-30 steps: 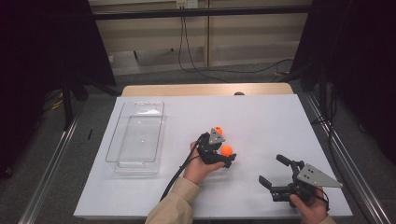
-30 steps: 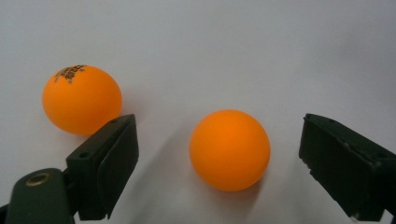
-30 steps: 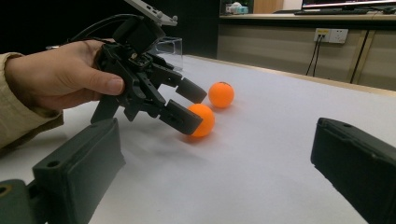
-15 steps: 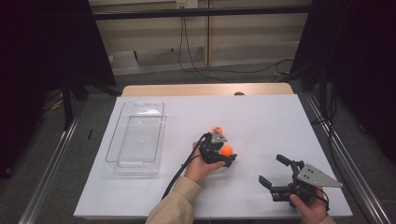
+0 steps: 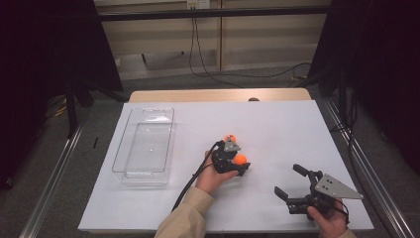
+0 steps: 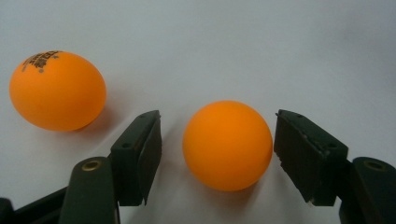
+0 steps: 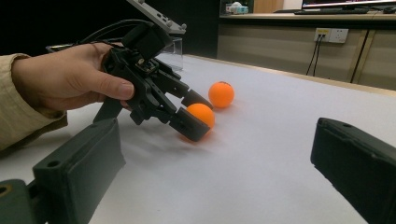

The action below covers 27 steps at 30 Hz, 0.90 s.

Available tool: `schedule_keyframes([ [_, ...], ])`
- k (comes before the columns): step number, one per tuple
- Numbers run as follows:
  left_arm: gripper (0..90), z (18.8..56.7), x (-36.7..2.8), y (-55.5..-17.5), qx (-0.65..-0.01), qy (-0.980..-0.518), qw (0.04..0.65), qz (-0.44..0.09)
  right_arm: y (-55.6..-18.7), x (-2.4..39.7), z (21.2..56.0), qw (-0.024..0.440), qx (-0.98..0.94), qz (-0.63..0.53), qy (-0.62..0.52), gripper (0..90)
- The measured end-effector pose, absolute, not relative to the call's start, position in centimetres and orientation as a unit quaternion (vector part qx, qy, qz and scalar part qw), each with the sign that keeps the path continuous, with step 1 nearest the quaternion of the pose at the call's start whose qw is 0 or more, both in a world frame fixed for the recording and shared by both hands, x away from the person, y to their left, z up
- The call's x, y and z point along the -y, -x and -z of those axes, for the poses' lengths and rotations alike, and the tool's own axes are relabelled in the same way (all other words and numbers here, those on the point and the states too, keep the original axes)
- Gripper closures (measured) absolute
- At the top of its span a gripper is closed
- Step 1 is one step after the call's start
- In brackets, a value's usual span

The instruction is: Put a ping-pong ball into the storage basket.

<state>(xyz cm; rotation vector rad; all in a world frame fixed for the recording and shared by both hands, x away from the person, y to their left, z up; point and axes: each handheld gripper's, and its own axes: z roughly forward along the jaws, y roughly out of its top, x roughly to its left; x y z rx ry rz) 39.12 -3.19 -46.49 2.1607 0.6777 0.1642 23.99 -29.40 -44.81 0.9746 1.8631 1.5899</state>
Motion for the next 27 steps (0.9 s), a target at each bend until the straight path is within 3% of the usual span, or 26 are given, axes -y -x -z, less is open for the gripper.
schedule_keyframes([
  [20, 49.5, 46.34, 3.2, -39.08, -0.265, -0.872, 0.406, -0.064, -23.95, 29.48, 44.78, 0.25, -0.684, -0.584, -0.359, 1.7],
  [27, 50.6, 45.92, 2.82, -39.1, -0.266, -0.872, 0.405, -0.068, -23.95, 29.44, 44.78, 0.251, -0.684, -0.584, -0.358, 1.7],
])
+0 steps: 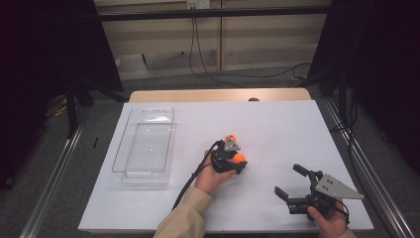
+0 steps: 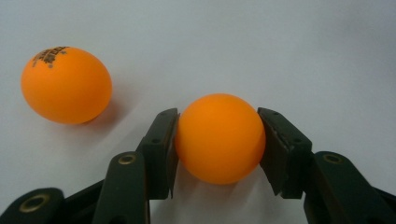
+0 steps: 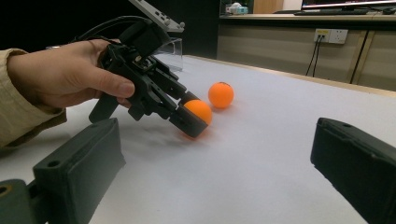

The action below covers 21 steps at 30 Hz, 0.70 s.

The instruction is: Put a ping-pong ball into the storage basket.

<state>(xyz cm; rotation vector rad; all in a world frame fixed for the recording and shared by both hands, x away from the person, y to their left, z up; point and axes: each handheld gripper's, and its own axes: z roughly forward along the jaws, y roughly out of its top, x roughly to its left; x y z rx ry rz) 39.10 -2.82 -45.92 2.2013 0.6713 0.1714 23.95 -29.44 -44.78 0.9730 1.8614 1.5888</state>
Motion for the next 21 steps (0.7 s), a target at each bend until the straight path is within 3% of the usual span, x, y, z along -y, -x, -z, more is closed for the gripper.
schedule_keyframes([
  [21, 50.8, 44.8, 1.8, -38.9, -0.277, -0.868, 0.409, -0.049, -24.0, 29.5, 44.8, 0.25, -0.684, -0.584, -0.359, 1.7],
])
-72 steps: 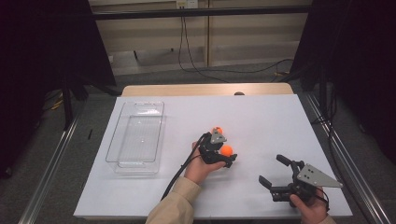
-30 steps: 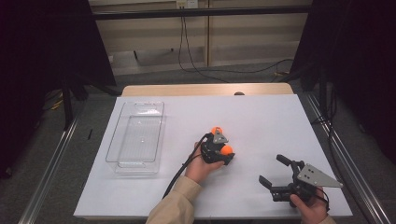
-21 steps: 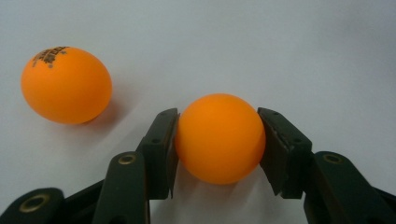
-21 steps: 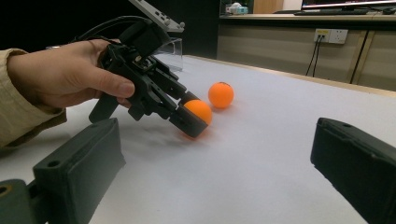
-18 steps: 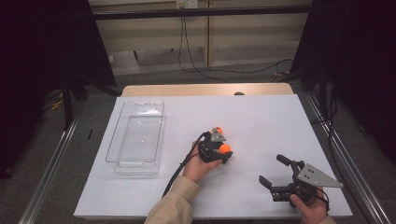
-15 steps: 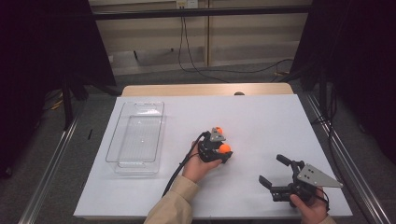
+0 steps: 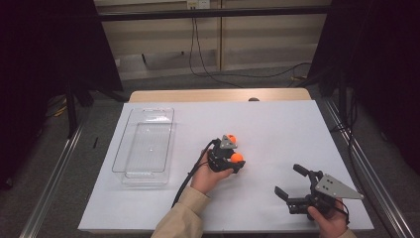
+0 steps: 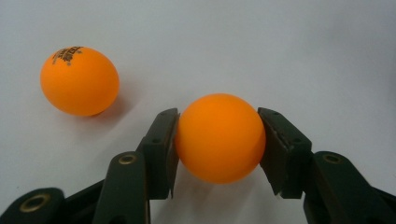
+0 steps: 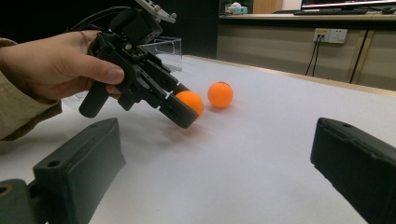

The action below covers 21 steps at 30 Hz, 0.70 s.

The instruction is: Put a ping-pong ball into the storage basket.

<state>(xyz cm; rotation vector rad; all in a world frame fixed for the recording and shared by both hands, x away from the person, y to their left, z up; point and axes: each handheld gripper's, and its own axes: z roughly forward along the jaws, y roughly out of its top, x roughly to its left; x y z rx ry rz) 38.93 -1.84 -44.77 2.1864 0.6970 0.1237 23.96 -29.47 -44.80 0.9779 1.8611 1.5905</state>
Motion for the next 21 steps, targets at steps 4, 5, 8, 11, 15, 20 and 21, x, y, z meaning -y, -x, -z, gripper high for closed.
schedule_keyframes([
  [4, 50.8, 44.5, 1.5, -39.0, -0.279, -0.867, 0.411, -0.049, -24.0, 29.5, 44.8, 0.25, -0.684, -0.584, -0.359, 1.7],
  [5, 50.8, 44.4, 1.5, -39.0, -0.28, -0.866, 0.412, -0.047, -24.0, 29.5, 44.8, 0.25, -0.684, -0.584, -0.359, 1.7],
  [8, 50.8, 44.3, 1.2, -39.0, -0.284, -0.864, 0.413, -0.044, -24.0, 29.5, 44.8, 0.25, -0.684, -0.584, -0.358, 1.7],
  [11, 50.8, 44.1, 1.0, -39.1, -0.287, -0.864, 0.411, -0.042, -24.0, 29.5, 44.8, 0.252, -0.684, -0.584, -0.357, 1.7],
  [15, 50.8, 43.9, 0.7, -39.1, -0.29, -0.863, 0.41, -0.041, -23.9, 29.5, 44.7, 0.252, -0.684, -0.584, -0.358, 1.7],
  [20, 50.9, 43.6, 0.3, -39.2, -0.295, -0.861, 0.413, -0.043, -23.9, 29.5, 44.8, 0.251, -0.684, -0.584, -0.358, 1.7],
  [21, 50.9, 43.6, 0.3, -39.2, -0.297, -0.86, 0.413, -0.041, -23.9, 29.5, 44.8, 0.251, -0.684, -0.584, -0.358, 1.7],
])
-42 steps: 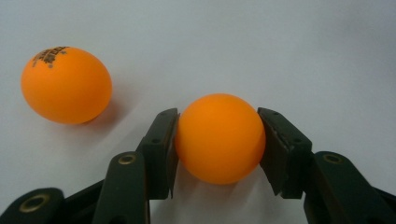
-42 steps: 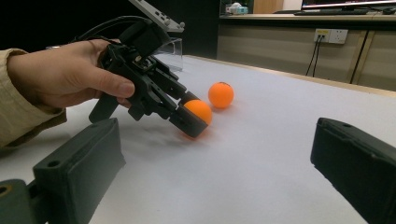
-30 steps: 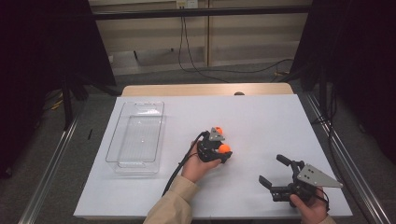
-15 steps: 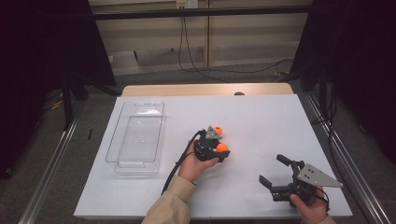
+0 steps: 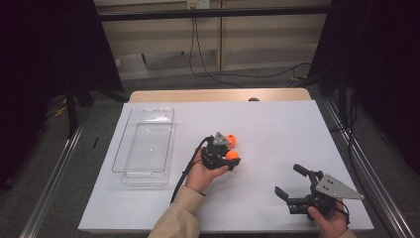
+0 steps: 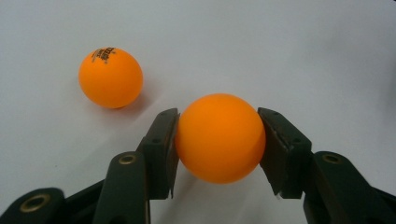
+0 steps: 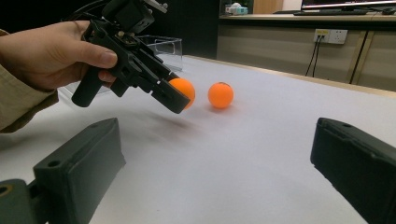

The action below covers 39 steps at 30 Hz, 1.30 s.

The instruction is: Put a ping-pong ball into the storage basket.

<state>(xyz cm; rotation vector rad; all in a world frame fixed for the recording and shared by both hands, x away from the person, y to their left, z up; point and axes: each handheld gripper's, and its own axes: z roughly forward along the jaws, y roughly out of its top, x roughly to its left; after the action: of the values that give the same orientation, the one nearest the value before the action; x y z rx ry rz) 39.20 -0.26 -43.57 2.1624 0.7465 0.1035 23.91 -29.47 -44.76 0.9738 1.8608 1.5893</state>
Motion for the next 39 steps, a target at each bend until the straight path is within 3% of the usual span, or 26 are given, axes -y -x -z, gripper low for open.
schedule_keyframes([
  [39, 50.9, 41.6, -2.8, -39.5, -0.331, -0.847, 0.414, -0.049, -23.9, 29.3, 44.7, 0.252, -0.687, -0.582, -0.355, 1.9],
])
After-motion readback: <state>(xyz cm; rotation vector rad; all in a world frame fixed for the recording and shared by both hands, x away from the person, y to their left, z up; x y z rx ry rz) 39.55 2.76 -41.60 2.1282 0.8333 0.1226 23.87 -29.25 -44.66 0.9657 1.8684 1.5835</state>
